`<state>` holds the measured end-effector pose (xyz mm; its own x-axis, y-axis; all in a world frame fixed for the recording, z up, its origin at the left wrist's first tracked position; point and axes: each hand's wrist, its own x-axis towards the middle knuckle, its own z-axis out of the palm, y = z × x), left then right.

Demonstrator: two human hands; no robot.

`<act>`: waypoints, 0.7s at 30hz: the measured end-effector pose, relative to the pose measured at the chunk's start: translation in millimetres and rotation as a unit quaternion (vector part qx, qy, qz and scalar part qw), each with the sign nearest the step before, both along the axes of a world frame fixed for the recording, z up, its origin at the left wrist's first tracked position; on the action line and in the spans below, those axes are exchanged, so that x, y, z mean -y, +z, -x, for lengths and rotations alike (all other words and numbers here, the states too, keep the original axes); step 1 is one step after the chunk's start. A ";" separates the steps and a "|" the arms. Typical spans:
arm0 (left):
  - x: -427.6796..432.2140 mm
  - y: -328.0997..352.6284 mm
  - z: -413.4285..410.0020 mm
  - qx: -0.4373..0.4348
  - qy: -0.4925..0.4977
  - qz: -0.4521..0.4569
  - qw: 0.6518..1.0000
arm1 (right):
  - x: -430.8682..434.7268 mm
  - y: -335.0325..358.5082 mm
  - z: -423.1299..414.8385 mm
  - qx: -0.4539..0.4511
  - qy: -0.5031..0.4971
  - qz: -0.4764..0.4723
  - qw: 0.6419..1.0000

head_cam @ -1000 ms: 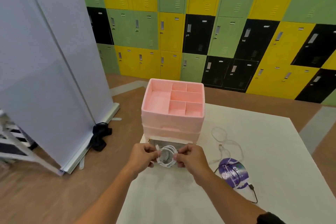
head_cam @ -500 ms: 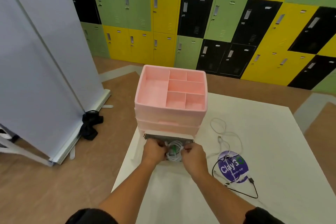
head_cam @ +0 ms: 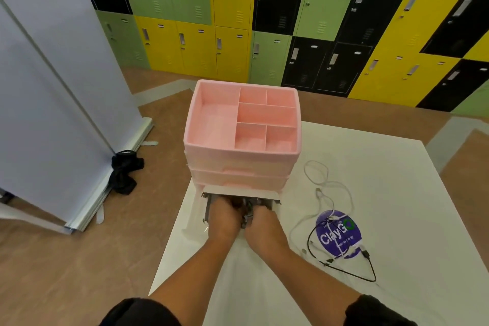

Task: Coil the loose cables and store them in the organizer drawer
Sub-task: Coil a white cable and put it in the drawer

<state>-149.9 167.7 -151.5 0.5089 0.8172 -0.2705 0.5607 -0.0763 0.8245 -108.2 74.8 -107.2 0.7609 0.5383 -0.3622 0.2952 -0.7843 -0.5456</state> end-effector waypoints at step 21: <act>5.0 25.5 19.0 -0.044 -0.157 -0.061 0.985 | 84.8 24.9 -60.5 -0.046 0.092 -0.056 0.993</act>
<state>-168.9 162.7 -126.0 0.7210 0.6522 -0.2343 0.5627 -0.3536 0.7472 -47.8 -10.0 -82.3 0.6123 0.7061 -0.3557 0.3730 -0.6546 -0.6575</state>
